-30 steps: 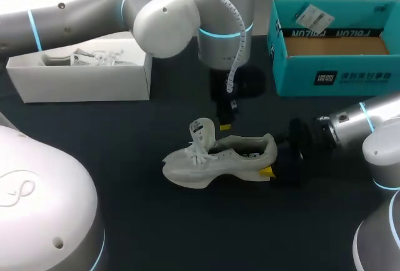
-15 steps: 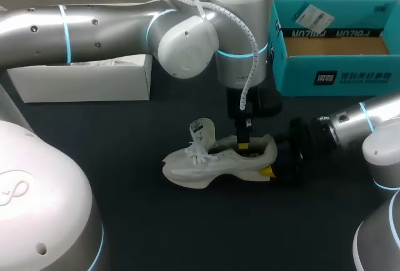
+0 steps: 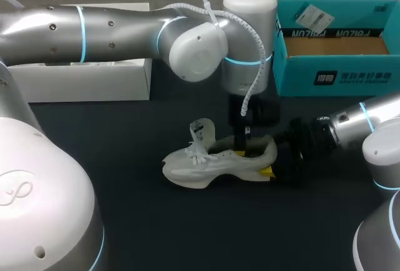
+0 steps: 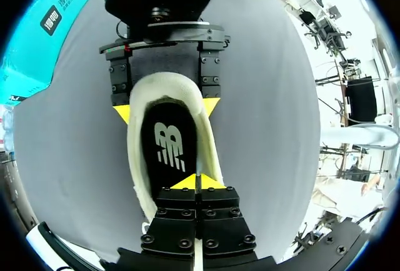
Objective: Take the shoe out of the shoebox, open the shoe tongue, remove and reinsert the insole, then place the shoe into the shoebox
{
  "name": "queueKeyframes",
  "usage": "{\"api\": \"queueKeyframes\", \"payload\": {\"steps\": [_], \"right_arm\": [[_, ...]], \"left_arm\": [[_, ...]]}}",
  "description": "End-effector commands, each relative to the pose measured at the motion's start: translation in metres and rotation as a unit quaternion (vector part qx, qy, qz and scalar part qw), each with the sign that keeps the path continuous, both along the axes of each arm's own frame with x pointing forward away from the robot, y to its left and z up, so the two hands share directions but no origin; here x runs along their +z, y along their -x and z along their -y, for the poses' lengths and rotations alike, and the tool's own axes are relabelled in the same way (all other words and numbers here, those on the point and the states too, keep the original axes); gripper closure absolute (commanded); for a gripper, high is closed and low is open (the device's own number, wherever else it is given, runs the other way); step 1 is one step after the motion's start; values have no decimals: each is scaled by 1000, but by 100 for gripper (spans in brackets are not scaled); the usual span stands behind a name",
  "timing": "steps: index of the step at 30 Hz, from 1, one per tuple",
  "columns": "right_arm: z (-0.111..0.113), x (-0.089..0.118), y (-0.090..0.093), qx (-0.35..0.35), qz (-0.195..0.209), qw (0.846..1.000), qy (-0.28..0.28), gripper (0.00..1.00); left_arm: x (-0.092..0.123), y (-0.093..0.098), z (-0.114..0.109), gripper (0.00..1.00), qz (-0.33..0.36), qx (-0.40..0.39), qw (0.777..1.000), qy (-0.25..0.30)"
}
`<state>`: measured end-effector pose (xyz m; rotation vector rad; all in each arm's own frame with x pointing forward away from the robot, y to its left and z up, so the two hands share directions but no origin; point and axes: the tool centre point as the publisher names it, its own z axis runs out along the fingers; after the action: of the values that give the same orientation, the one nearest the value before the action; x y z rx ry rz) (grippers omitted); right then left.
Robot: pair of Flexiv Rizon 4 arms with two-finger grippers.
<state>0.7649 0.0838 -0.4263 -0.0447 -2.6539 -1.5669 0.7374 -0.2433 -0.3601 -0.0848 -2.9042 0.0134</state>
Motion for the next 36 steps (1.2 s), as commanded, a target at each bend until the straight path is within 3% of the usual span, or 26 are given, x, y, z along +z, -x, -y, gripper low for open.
{"api": "queueKeyframes", "payload": {"steps": [1, 7, 9, 11, 12, 20, 25, 32, 36], "right_arm": [[-2, -6, 1, -1, 0, 1000, 2, 100], [-2, -6, 1, -1, 0, 1000, 2, 100], [-2, -6, 1, -1, 0, 1000, 2, 100], [-2, -6, 1, -1, 0, 1000, 2, 100], [-2, -6, 1, -1, 0, 1000, 2, 100], [-2, -6, 1, -1, 0, 1000, 2, 100], [-2, -6, 1, -1, 0, 1000, 2, 100], [-2, -6, 1, -1, 0, 1000, 2, 100], [-2, -6, 1, -1, 0, 1000, 2, 100]], "left_arm": [[-11, 6, -3, 100, -9, -7, 1000, 3], [-23, 13, -2, 100, -25, -13, 1000, 6], [-25, 13, -1, 93, -26, -14, 1000, 5], [-27, 13, -1, 72, -26, -12, 1000, 3], [-27, 12, -1, 67, -26, -12, 1000, 4], [-43, 8, 2, 55, -8, -1, 1000, 3], [-54, 2, 2, 64, 13, 8, 1000, 6], [-68, -3, 1, 63, 62, 22, 998, 13], [-74, -4, 1, 75, 99, 30, 995, 18]]}}
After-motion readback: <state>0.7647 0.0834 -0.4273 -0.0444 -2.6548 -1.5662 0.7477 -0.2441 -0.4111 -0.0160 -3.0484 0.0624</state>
